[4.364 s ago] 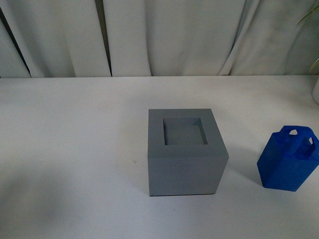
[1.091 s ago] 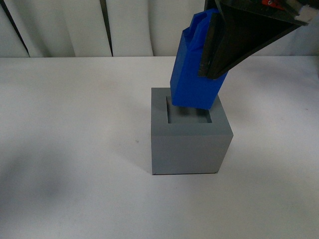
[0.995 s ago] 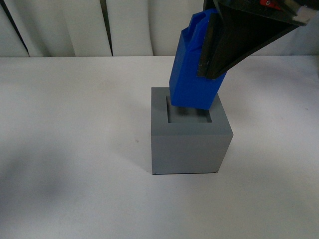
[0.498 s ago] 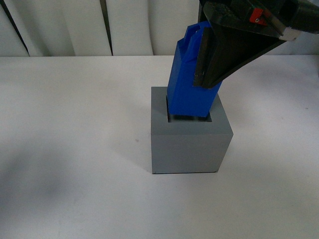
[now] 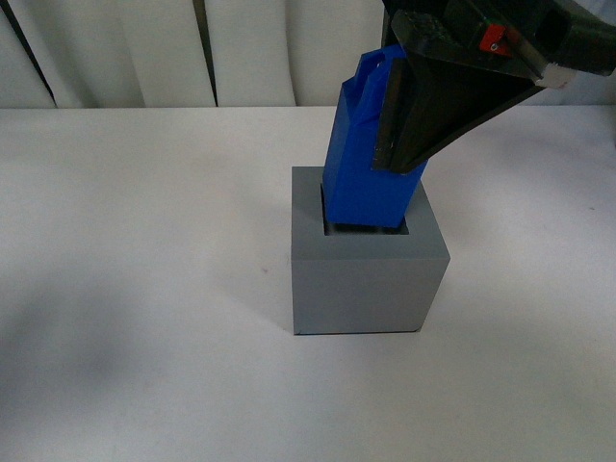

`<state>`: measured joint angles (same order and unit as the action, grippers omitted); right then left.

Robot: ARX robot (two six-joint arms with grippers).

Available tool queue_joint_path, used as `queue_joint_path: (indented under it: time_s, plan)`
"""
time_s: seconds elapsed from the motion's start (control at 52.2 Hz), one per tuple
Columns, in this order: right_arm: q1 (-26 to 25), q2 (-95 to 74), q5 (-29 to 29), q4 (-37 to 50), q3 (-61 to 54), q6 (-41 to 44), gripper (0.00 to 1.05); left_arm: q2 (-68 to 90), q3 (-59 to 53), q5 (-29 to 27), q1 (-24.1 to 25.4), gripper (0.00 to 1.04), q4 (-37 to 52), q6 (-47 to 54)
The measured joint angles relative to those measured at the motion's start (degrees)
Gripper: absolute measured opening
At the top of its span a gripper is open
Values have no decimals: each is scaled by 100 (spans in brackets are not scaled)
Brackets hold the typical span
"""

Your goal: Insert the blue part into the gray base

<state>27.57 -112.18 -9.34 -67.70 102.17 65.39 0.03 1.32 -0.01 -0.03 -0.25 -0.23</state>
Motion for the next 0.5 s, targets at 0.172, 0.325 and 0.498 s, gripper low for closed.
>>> queue_joint_path:
  time_s: [0.172, 0.325, 0.498]
  plan:
    - [4, 0, -22, 17, 0, -9, 47, 0, 0, 0, 0, 99, -2, 0]
    - [20, 0, -26, 44, 0, -22, 47, 0, 0, 0, 0, 99, -2, 0]
    - [35, 0, -72, 90, 0, -31, 47, 0, 0, 0, 0, 99, 0, 2]
